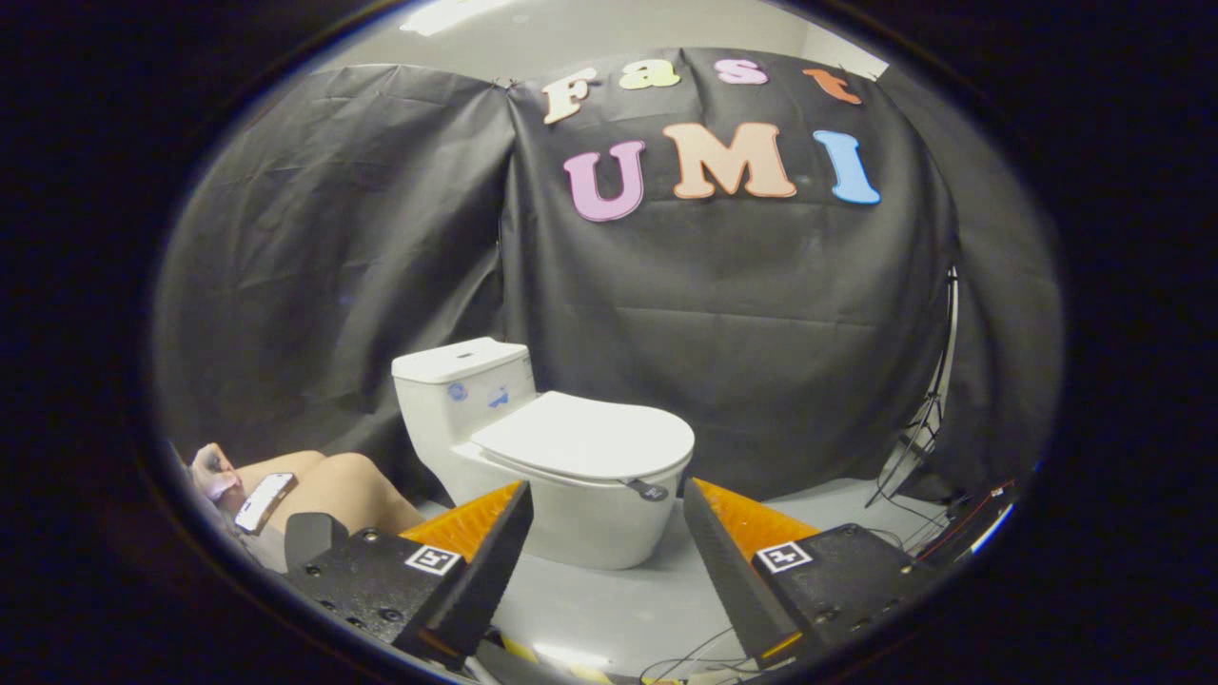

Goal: Open the toilet lid.

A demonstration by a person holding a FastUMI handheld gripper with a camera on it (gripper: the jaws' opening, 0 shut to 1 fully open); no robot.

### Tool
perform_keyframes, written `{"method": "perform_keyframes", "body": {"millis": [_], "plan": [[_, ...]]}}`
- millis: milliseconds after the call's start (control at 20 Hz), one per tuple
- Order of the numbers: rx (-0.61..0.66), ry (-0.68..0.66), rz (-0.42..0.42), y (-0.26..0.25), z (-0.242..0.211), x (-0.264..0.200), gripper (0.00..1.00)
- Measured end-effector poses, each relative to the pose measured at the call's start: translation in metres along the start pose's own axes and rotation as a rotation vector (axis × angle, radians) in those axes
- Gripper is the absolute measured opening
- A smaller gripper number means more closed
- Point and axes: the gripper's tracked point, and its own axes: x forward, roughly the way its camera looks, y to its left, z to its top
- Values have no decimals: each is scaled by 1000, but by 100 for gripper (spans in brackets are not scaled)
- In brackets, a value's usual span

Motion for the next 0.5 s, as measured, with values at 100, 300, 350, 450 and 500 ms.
{"method": "perform_keyframes", "body": {"millis": [100,300,350,450,500], "plan": [[-2,20,-2,-7,5,7,97],[-20,16,-26,-25,25,34,97],[-34,20,-34,-30,29,44,97],[-49,26,-48,-40,35,66,97],[-45,32,-53,-43,35,78,97]]}}
